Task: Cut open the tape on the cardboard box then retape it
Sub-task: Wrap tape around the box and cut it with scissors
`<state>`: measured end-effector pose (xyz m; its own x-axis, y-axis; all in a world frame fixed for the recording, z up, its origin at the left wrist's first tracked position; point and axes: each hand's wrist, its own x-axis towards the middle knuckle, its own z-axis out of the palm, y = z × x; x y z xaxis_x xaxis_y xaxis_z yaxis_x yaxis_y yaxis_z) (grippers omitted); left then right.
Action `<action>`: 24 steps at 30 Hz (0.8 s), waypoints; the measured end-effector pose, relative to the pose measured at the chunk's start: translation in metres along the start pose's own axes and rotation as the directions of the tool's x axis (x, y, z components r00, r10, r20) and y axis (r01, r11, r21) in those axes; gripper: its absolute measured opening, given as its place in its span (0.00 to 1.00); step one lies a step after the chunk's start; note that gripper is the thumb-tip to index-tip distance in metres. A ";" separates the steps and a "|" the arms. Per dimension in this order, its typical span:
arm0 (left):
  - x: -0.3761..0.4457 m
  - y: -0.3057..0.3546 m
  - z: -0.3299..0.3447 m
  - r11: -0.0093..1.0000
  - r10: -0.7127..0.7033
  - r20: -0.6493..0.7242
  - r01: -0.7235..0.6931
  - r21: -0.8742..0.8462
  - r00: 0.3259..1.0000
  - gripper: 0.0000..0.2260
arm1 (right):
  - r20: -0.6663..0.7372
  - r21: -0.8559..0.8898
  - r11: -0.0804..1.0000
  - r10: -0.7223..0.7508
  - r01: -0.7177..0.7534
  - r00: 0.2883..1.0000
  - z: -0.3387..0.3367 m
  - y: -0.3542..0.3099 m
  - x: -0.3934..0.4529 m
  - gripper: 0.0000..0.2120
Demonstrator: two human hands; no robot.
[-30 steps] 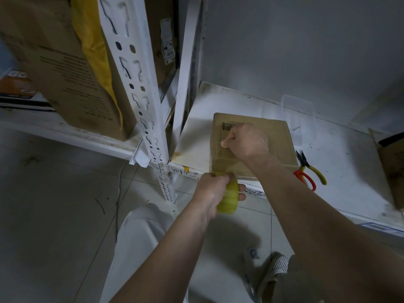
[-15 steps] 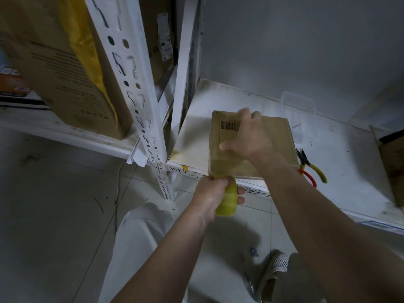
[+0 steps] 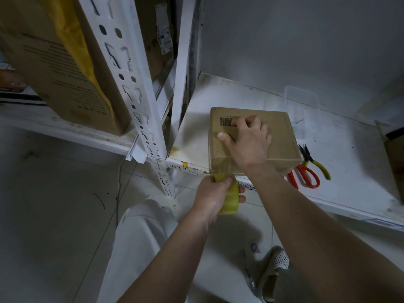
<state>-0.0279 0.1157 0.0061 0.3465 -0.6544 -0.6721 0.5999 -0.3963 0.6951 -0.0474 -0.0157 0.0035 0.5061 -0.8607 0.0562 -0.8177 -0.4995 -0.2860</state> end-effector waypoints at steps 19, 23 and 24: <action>0.005 -0.013 -0.002 0.999 0.042 0.013 -0.042 -0.021 0.999 0.05 | 0.213 -0.084 0.976 -0.179 0.201 0.960 -0.008 0.024 -0.015 0.44; 0.009 -0.010 -0.002 1.000 0.030 -0.044 -0.029 0.007 0.999 0.09 | 0.166 -0.132 0.966 -0.200 0.222 0.966 -0.003 0.024 -0.016 0.45; 0.011 -0.010 -0.001 1.000 0.015 -0.057 -0.014 0.013 0.998 0.09 | 0.161 -0.141 0.964 -0.202 0.225 0.966 -0.002 0.025 -0.016 0.45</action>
<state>-0.0288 0.1130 -0.0084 0.3957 -0.6225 -0.6753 0.5856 -0.3954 0.7076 -0.0764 -0.0142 -0.0021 0.6981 -0.7147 -0.0421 -0.7132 -0.6890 -0.1287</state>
